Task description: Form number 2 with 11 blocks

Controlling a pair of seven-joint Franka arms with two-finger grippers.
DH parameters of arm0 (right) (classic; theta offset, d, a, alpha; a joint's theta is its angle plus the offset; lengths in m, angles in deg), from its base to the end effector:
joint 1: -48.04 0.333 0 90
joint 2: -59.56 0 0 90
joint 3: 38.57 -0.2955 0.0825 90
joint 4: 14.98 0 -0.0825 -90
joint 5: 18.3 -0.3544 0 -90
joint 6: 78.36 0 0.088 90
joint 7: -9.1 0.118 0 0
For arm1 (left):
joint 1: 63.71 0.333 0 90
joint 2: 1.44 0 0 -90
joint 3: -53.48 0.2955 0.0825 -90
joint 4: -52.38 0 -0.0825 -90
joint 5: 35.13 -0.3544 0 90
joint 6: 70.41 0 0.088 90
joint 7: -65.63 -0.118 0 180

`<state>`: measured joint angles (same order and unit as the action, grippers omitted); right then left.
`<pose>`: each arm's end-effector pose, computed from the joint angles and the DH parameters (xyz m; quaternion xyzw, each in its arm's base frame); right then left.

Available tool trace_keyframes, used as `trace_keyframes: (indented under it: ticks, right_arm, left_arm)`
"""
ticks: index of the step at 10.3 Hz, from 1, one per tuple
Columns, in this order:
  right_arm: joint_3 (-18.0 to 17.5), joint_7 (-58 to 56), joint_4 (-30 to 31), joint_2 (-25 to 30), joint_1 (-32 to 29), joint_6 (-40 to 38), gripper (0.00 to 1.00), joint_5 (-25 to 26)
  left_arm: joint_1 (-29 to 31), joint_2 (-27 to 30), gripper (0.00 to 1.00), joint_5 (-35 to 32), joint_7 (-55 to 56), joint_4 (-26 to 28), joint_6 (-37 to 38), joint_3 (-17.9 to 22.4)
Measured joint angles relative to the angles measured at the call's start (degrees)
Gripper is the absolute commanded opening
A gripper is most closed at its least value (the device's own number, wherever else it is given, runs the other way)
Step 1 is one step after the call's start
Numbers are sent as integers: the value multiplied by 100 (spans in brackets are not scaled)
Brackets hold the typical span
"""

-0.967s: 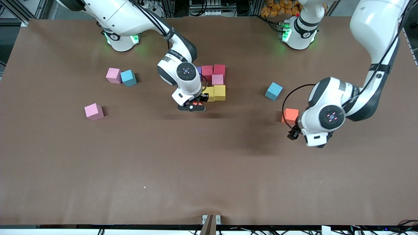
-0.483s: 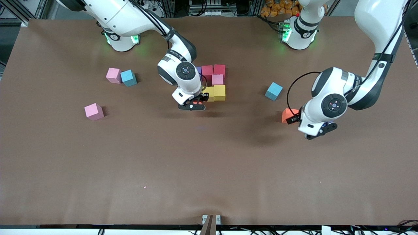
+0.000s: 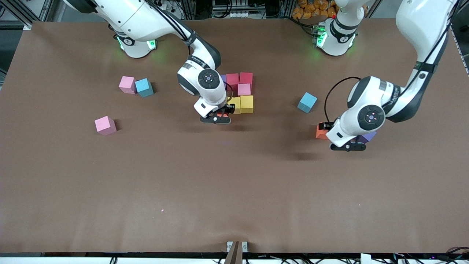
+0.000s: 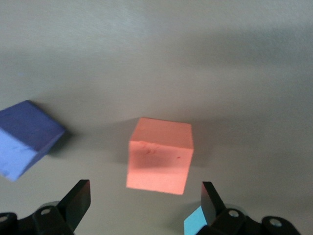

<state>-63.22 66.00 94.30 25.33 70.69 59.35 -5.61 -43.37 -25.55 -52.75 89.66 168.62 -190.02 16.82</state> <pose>0.4112 0.4297 0.1979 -0.9983 0.0307 0.0471 0.0152 0.5199 -0.1313 0.2477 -0.9915 0.0226 0.1213 0.0415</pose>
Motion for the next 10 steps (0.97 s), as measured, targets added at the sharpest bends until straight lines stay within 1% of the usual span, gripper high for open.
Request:
trace_keyframes:
  ticks: [1, 2, 3, 4, 6, 10]
  right_arm:
    - [-3, 4, 0, -6, 0, 6, 40, 3]
    - [-3, 7, 0, -7, 0, 6, 43, 4]
    - [-4, 9, 0, -7, 0, 6, 55, 5]
    - [-4, 10, 0, -7, 0, 6, 72, 5]
    - [-6, 14, 0, -16, 0, 7, 100, 5]
    - [-13, 13, -17, -39, 0, 32, 100, 12]
  left_arm:
    - [0, -3, 100, 0, -10, 138, -139, 0]
    - [1, -7, 100, 0, -62, 203, -200, 0]
    - [5, -9, 100, 0, -149, 220, -226, 0]
    - [14, -10, 100, 0, -184, 220, -238, 2]
    - [35, -30, 100, -36, -285, 227, -289, 7]
    - [88, -251, 100, -229, -366, 240, -501, 14]
